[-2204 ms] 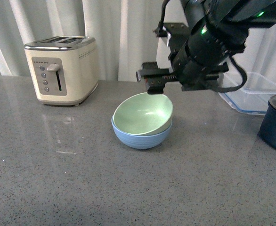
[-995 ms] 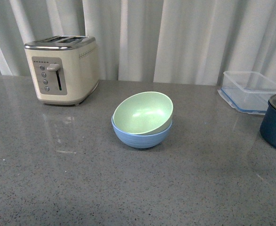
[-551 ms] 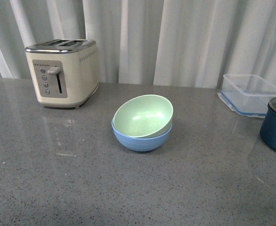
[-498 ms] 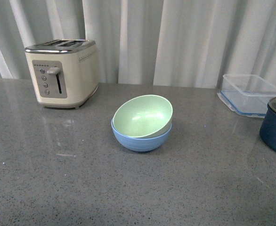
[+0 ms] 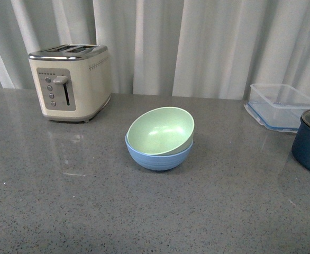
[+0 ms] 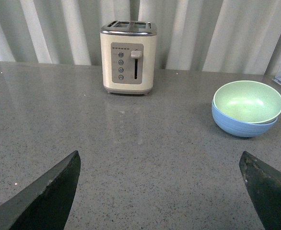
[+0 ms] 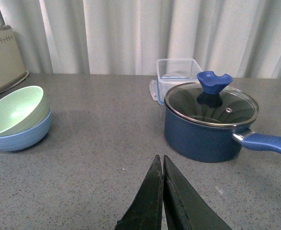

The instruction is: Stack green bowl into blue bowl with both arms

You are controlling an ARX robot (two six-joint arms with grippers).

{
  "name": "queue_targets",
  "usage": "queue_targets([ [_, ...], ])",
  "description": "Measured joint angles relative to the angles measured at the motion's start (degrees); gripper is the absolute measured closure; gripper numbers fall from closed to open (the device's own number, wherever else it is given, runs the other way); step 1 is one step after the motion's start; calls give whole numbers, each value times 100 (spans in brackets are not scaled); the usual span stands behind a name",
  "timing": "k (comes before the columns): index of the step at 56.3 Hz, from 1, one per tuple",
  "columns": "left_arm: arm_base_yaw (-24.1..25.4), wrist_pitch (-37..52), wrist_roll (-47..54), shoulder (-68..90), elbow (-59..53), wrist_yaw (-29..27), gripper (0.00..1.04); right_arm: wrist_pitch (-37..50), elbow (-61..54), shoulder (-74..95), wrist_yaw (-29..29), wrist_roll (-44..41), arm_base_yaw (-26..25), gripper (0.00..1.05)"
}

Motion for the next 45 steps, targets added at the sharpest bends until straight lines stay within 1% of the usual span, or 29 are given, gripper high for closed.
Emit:
queue_targets([
  [26,0,0,0,0,0,0,7,-1309,0,-1360,0,0,0,104],
  [45,0,0,0,0,0,0,7,-1875,0,-1930,0,0,0,104],
])
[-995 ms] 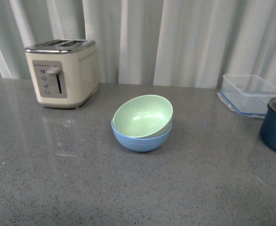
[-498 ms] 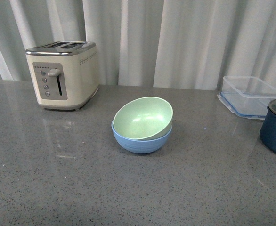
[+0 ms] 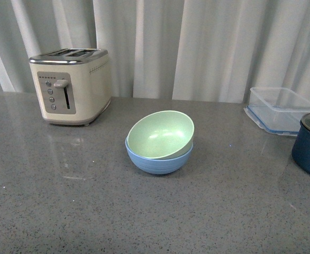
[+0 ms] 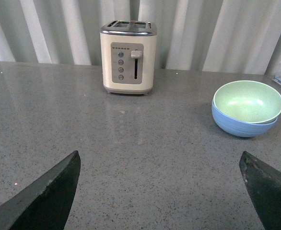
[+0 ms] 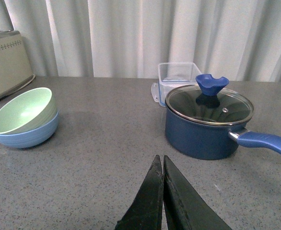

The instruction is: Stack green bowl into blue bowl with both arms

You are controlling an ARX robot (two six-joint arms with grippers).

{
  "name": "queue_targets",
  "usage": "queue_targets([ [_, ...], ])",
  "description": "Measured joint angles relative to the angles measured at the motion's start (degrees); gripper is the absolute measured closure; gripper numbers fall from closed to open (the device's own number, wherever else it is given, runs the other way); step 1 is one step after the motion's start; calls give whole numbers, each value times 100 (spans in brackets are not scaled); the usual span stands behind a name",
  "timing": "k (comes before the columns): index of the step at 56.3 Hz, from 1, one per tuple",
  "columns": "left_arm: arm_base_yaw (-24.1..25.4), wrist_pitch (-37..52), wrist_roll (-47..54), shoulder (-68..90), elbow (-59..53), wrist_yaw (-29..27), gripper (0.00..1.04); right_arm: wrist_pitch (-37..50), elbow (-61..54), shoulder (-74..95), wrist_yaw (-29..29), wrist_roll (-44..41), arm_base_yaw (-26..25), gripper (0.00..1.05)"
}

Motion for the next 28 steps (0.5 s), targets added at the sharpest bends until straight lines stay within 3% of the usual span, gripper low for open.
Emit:
queue_targets([
  [6,0,0,0,0,0,0,7,-219,0,-219,0,0,0,104],
  [11,0,0,0,0,0,-2,7,-1152,2,-986,-15,-2,0,104],
  [28,0,0,0,-7,0,0,7,-1191,2,-1158,-17,-7,0,101],
])
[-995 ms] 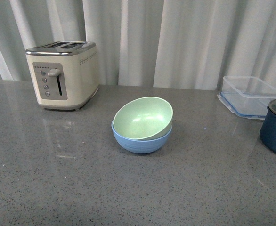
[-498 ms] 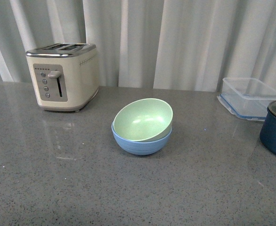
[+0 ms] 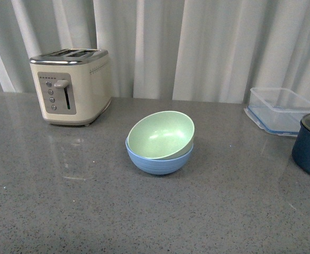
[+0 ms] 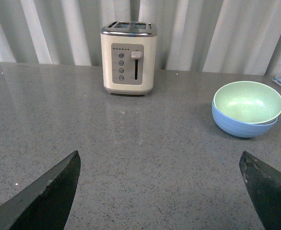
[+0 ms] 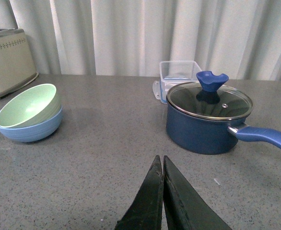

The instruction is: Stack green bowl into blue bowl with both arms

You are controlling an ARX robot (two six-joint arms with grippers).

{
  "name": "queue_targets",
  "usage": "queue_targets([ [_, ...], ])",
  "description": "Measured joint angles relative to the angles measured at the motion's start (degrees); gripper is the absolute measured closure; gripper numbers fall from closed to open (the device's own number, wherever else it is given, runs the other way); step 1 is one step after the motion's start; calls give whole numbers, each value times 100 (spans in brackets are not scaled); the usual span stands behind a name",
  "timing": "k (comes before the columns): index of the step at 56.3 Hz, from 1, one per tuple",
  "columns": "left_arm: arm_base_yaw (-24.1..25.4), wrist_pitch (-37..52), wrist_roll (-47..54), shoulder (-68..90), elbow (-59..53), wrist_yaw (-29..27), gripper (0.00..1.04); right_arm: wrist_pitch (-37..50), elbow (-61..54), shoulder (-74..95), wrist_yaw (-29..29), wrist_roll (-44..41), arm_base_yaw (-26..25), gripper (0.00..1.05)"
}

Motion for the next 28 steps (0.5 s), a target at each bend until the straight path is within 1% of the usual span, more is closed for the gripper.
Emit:
queue_targets([
  [1,0,0,0,0,0,0,7,0,0,0,0,-2,0,98],
  [6,0,0,0,0,0,2,7,0,0,0,2,-2,0,75],
  [8,0,0,0,0,0,2,7,0,0,0,0,-2,0,68],
  [17,0,0,0,0,0,2,7,0,0,0,0,-2,0,27],
  [19,0,0,0,0,0,0,7,0,0,0,0,-2,0,20],
  [20,0,0,0,0,0,2,7,0,0,0,0,-2,0,18],
  [22,0,0,0,0,0,2,7,0,0,0,0,-2,0,11],
  [24,0,0,0,0,0,2,7,0,0,0,0,4,0,8],
  [28,0,0,0,0,0,2,7,0,0,0,0,0,0,10],
])
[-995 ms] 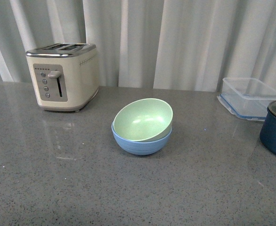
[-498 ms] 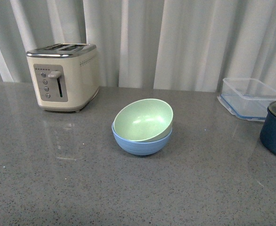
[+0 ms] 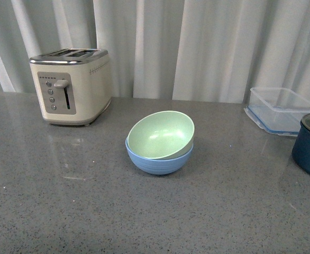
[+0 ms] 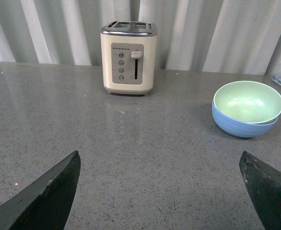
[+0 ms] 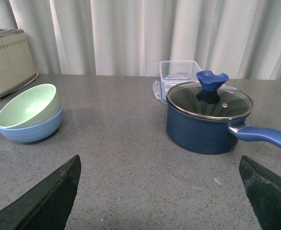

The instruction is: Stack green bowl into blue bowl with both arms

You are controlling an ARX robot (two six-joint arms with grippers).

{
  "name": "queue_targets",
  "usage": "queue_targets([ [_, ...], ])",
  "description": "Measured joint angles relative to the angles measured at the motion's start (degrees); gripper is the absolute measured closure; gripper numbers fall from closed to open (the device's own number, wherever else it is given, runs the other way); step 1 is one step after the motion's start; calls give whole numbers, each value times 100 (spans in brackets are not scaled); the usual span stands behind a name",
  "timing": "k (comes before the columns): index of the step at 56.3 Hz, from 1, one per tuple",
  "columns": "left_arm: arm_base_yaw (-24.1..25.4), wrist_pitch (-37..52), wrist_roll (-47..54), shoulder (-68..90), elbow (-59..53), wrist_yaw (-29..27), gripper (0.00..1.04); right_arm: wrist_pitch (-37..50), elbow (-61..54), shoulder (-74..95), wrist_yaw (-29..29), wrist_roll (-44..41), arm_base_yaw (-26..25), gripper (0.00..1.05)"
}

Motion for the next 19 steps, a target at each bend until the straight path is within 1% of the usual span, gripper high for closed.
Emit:
queue_targets([
  [19,0,0,0,0,0,-2,7,0,0,0,0,0,0,10],
])
